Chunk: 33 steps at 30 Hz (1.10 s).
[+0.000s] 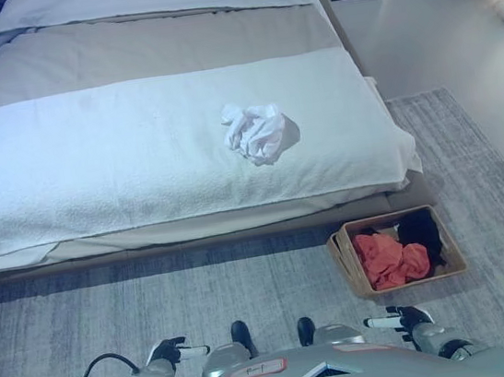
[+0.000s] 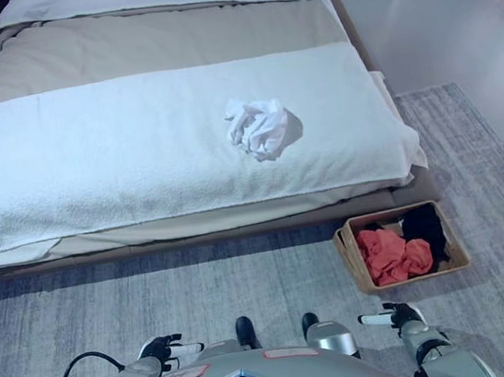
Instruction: Put the clothes on the bed into the basket.
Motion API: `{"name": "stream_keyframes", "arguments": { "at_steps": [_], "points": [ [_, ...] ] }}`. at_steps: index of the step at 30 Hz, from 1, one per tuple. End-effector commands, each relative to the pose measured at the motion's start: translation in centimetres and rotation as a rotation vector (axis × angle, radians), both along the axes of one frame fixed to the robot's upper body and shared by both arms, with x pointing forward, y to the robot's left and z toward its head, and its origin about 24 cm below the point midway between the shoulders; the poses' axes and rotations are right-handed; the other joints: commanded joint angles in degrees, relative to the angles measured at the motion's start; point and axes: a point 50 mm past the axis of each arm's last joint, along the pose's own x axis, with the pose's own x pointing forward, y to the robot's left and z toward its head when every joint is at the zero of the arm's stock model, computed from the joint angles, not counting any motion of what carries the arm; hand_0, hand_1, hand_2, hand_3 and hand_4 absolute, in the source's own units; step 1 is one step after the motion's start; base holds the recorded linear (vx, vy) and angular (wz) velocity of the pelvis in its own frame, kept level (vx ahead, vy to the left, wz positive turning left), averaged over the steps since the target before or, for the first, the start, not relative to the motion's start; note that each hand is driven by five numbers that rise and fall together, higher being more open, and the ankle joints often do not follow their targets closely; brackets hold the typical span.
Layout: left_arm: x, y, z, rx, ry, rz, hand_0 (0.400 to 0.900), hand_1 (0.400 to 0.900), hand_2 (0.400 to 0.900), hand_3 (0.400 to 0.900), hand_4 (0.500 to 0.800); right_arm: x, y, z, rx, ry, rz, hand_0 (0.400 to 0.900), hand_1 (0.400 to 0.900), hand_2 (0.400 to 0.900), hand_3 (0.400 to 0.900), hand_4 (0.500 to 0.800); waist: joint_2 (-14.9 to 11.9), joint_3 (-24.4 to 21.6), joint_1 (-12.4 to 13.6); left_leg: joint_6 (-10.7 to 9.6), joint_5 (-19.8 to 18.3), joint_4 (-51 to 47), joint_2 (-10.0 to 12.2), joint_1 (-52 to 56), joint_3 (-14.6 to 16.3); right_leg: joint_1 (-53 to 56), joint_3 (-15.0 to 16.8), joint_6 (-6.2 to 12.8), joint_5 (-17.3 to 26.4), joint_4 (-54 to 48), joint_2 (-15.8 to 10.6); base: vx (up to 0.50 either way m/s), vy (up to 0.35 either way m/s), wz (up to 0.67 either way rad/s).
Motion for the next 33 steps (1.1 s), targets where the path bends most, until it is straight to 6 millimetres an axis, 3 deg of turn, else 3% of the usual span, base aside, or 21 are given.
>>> {"name": "stream_keyframes", "arguments": {
  "at_steps": [1, 27, 33],
  "points": [
    [1.7, 1.1, 0.5, 0.031, -0.029, 0.024, 0.900, 0.900, 0.900, 0.900, 0.800, 1.3, -0.6, 0.4, -0.033, -0.020, 0.030, 0.900, 0.900, 0.900, 0.900, 0.800, -0.09, 1.31, 1.46, -2.30, -5.91, 0.35, 1.61, 3.41, 2.51, -1.84, -2.19, 3.24, -0.35, 0.26, -2.39, 0.00, 0.000, 0.00],
    [1.9, 1.1, 0.6, 0.025, -0.031, 0.018, 0.900, 0.900, 0.900, 0.900, 0.800, 1.3, -0.7, 0.4, -0.032, -0.010, 0.035, 0.900, 0.900, 0.900, 0.900, 0.800, 0.06, 1.39, 1.52, -2.54, -6.02, 0.35, 1.79, 3.58, 2.03, -1.36, -2.75, 3.05, -0.95, 0.27, -2.26, 0.00, -0.004, 0.01],
    [2.9, 1.5, 0.9, 0.037, -0.064, 0.014, 0.900, 0.900, 0.900, 0.900, 0.800, 1.8, -1.0, 0.6, -0.040, -0.031, 0.026, 0.900, 0.900, 0.900, 0.900, 0.800, 0.31, 2.56, 1.25, -2.78, -6.08, 2.77, 2.51, 2.03, 1.32, -2.72, -2.64, 2.02, -2.93, 3.69, -1.87, -0.01, -0.061, 0.14]
  ]
}}
